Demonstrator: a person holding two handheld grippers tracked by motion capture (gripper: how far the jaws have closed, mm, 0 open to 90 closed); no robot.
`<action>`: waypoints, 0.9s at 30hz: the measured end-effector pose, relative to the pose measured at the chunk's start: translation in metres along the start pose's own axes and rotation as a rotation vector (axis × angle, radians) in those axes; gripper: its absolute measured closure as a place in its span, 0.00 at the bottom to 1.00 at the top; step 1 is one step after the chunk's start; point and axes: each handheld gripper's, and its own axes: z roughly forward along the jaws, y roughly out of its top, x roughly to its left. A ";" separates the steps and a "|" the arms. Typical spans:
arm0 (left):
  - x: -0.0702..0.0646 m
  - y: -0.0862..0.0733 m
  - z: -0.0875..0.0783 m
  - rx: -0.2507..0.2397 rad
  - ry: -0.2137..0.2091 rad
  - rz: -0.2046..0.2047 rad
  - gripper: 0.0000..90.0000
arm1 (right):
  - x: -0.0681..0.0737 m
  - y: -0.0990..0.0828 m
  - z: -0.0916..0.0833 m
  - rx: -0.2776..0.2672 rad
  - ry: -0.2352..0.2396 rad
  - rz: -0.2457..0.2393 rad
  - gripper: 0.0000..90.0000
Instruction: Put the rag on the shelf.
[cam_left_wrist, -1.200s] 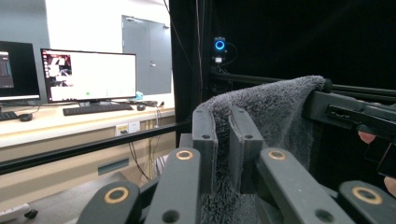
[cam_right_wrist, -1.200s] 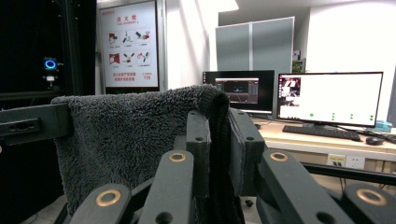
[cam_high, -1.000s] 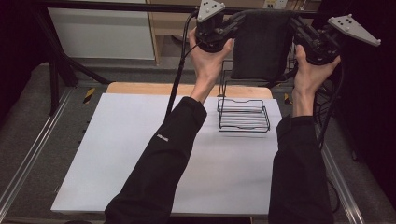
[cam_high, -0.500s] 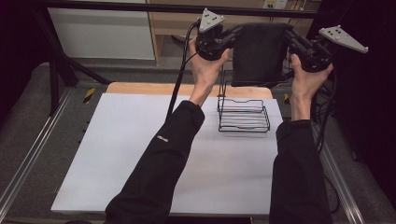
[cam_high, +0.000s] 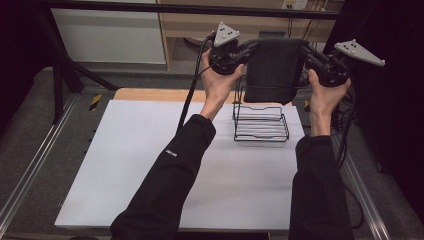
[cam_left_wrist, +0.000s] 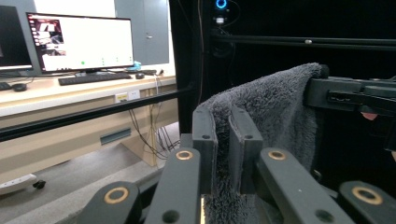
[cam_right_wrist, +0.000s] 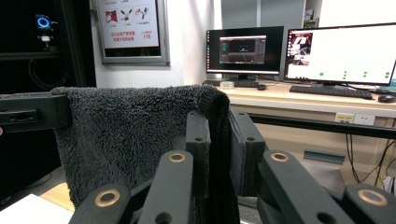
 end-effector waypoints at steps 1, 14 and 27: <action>-0.001 -0.001 -0.001 0.002 -0.003 0.004 0.91 | 0.000 -0.002 -0.001 -0.003 0.000 0.001 0.89; -0.011 -0.013 -0.009 0.026 -0.037 0.020 0.91 | 0.000 -0.017 -0.017 -0.001 0.009 0.007 0.89; -0.010 -0.027 -0.012 0.048 -0.051 0.019 0.91 | 0.001 -0.032 -0.022 0.024 0.022 -0.010 0.89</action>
